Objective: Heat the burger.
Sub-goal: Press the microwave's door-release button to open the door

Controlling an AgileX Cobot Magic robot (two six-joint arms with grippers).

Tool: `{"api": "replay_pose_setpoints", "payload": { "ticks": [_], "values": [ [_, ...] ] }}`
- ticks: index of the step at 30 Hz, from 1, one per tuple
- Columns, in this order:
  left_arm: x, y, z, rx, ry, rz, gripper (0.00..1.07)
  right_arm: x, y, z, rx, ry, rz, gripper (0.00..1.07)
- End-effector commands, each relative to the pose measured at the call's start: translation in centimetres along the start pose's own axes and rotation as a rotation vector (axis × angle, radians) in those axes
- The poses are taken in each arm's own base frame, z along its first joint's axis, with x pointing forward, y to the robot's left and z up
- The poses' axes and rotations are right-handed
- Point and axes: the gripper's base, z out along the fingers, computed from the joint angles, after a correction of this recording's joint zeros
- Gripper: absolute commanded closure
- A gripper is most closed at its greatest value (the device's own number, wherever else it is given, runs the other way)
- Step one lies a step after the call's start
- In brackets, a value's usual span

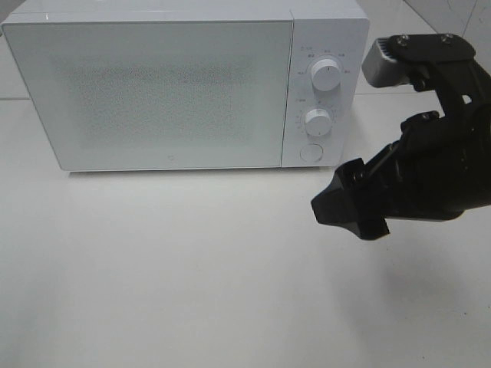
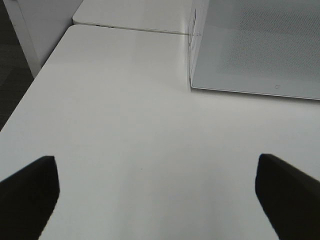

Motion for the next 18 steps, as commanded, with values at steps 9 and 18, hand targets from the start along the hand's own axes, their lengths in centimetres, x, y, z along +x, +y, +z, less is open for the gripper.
{"api": "replay_pose_setpoints", "payload": {
  "ticks": [9,18],
  "values": [
    [0.1,0.0,-0.2,0.003,-0.027,-0.007,0.07,1.4,-0.4,-3.3,0.027,0.051,-0.022,0.28],
    [0.1,0.0,-0.2,0.003,-0.027,-0.007,0.07,2.8,-2.5,-6.9,0.092,-0.043,0.077,0.3]
  ]
}}
